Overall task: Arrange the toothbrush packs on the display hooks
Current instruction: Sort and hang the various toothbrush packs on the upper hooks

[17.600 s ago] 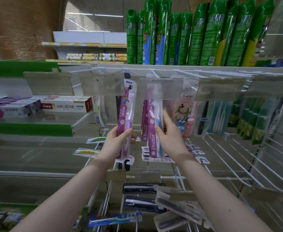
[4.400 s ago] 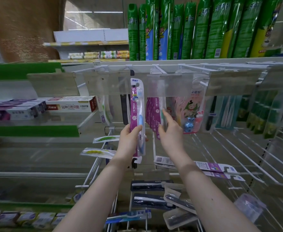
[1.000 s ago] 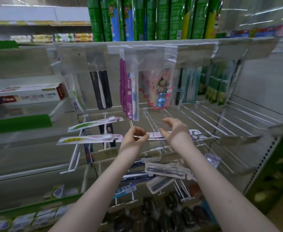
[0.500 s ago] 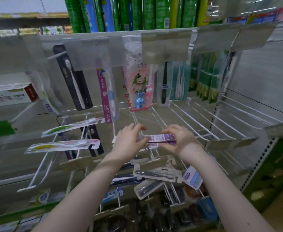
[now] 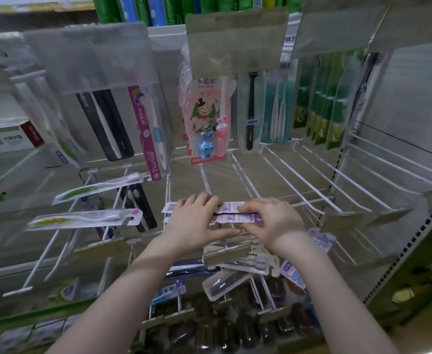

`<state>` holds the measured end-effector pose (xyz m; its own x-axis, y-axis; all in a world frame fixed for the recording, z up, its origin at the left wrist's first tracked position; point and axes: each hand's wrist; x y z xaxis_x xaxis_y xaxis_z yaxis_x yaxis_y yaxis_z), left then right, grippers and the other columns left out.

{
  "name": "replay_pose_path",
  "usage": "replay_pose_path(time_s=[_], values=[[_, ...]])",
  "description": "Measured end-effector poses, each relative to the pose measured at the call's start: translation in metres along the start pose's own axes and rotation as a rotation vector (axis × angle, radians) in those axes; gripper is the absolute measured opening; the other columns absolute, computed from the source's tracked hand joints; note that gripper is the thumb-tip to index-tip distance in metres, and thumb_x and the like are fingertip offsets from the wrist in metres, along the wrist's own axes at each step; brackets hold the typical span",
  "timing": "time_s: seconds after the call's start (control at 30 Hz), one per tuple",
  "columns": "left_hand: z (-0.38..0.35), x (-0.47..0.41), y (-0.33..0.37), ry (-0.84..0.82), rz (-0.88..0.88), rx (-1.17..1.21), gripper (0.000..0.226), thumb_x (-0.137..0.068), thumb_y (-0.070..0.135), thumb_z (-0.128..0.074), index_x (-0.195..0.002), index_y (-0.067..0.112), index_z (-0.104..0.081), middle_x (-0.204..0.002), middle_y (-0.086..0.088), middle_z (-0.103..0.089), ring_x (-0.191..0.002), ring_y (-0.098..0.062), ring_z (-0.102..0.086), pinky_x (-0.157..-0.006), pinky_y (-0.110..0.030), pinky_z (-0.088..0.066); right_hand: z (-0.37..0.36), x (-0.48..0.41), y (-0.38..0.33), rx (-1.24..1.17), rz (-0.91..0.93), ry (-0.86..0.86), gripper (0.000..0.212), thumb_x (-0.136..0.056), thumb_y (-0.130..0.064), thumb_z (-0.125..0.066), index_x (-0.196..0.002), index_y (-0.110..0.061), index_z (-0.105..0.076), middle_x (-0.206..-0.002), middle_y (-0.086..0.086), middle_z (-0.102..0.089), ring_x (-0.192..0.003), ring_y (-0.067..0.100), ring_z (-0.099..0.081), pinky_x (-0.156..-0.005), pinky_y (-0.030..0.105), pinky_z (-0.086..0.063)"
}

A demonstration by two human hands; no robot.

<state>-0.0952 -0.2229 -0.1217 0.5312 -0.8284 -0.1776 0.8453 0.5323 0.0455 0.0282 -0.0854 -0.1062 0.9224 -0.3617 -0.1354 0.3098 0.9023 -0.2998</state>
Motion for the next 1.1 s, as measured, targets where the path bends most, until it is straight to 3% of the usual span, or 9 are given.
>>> replay_pose_path(time_s=[0.07, 0.13, 0.3, 0.47, 0.53, 0.73, 0.9, 1.03, 1.1], values=[[-0.001, 0.000, -0.001, 0.058, 0.010, 0.026, 0.061, -0.077, 0.070, -0.049, -0.124, 0.031, -0.048, -0.114, 0.008, -0.050, -0.109, -0.016, -0.048, -0.087, -0.030, -0.033, -0.001, 0.001, 0.000, -0.016, -0.007, 0.009, 0.032, -0.092, -0.043, -0.051, -0.124, -0.038, -0.054, -0.129, -0.016, -0.054, -0.117, 0.009, -0.047, -0.097, 0.026, -0.033], [-0.003, 0.001, 0.000, 0.132, 0.024, 0.049, 0.048, -0.082, 0.055, -0.057, -0.123, 0.032, -0.050, -0.110, 0.009, -0.052, -0.108, -0.016, -0.050, -0.082, -0.028, -0.031, -0.001, 0.003, -0.001, -0.014, -0.011, 0.020, 0.030, -0.094, -0.043, -0.049, -0.123, -0.038, -0.055, -0.127, -0.016, -0.055, -0.114, 0.009, -0.048, -0.094, 0.026, -0.034], [-0.003, 0.003, 0.002, 0.214, -0.005, 0.071, 0.043, -0.084, 0.055, -0.057, -0.120, 0.032, -0.056, -0.106, 0.009, -0.056, -0.100, -0.016, -0.056, -0.073, -0.026, -0.028, 0.004, 0.005, -0.006, 0.020, -0.016, 0.035, 0.027, -0.096, -0.042, -0.044, -0.120, -0.037, -0.055, -0.119, -0.014, -0.059, -0.107, 0.010, -0.052, -0.089, 0.027, -0.038], [0.001, 0.005, 0.002, 0.289, -0.138, -0.055, 0.033, -0.080, 0.046, -0.067, -0.103, 0.024, -0.063, -0.097, 0.002, -0.060, -0.071, -0.024, -0.064, -0.060, -0.026, -0.034, -0.001, 0.010, -0.006, 0.045, -0.006, 0.113, 0.024, -0.097, -0.039, -0.042, -0.116, -0.035, -0.056, -0.117, -0.014, -0.059, -0.107, 0.011, -0.051, -0.086, 0.027, -0.035], [0.003, 0.004, 0.004, 0.282, -0.171, -0.089, 0.028, -0.080, 0.043, -0.068, -0.098, 0.023, -0.063, -0.093, 0.002, -0.061, -0.067, -0.025, -0.064, -0.057, -0.026, -0.035, -0.003, 0.011, -0.005, 0.062, 0.001, 0.143, 0.025, -0.097, -0.038, -0.042, -0.116, -0.033, -0.056, -0.118, -0.014, -0.059, -0.108, 0.011, -0.051, -0.088, 0.027, -0.035], [0.010, 0.004, 0.008, 0.293, -0.256, -0.185, 0.027, -0.068, 0.033, -0.077, -0.085, 0.018, -0.062, -0.073, 0.001, -0.059, -0.056, -0.024, -0.062, -0.049, -0.028, -0.044, -0.002, 0.015, -0.009, 0.115, 0.014, 0.267, 0.028, -0.099, -0.038, -0.037, -0.116, -0.030, -0.058, -0.109, -0.010, -0.065, -0.101, 0.012, -0.056, -0.091, 0.027, -0.033], [0.014, 0.007, 0.006, 0.333, -0.302, -0.263, 0.040, -0.052, 0.026, -0.085, -0.083, 0.017, -0.061, -0.069, 0.002, -0.061, -0.055, -0.022, -0.061, -0.046, -0.026, -0.043, -0.005, 0.020, -0.015, 0.154, 0.000, 0.342, 0.029, -0.100, -0.036, -0.035, -0.116, -0.030, -0.058, -0.104, -0.008, -0.067, -0.099, 0.015, -0.056, -0.088, 0.029, -0.024], [0.022, 0.013, 0.004, 0.421, -0.325, -0.247, 0.038, -0.054, 0.023, -0.083, -0.084, 0.015, -0.062, -0.069, 0.000, -0.061, -0.056, -0.023, -0.062, -0.049, -0.027, -0.043, 0.001, 0.024, -0.022, 0.216, 0.003, 0.384, 0.028, -0.099, -0.038, -0.035, -0.115, -0.032, -0.057, -0.105, -0.008, -0.066, -0.102, 0.016, -0.053, -0.087, 0.032, -0.018], [0.028, 0.019, 0.001, 0.484, -0.334, -0.235, 0.032, -0.060, 0.022, -0.079, -0.085, 0.014, -0.061, -0.069, -0.001, -0.060, -0.058, -0.023, -0.062, -0.051, -0.027, -0.043, 0.002, 0.024, -0.027, 0.248, 0.033, 0.484, 0.024, -0.096, -0.037, -0.043, -0.110, -0.030, -0.062, -0.103, -0.009, -0.067, -0.102, 0.018, -0.054, -0.089, 0.034, -0.017]])
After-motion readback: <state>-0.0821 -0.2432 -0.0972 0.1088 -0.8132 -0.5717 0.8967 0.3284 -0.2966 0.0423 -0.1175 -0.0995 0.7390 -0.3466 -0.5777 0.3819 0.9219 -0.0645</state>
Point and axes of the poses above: each hand's wrist, its own x-axis away from the middle knuckle, its own z-axis out of the back of the hand, y = z × x
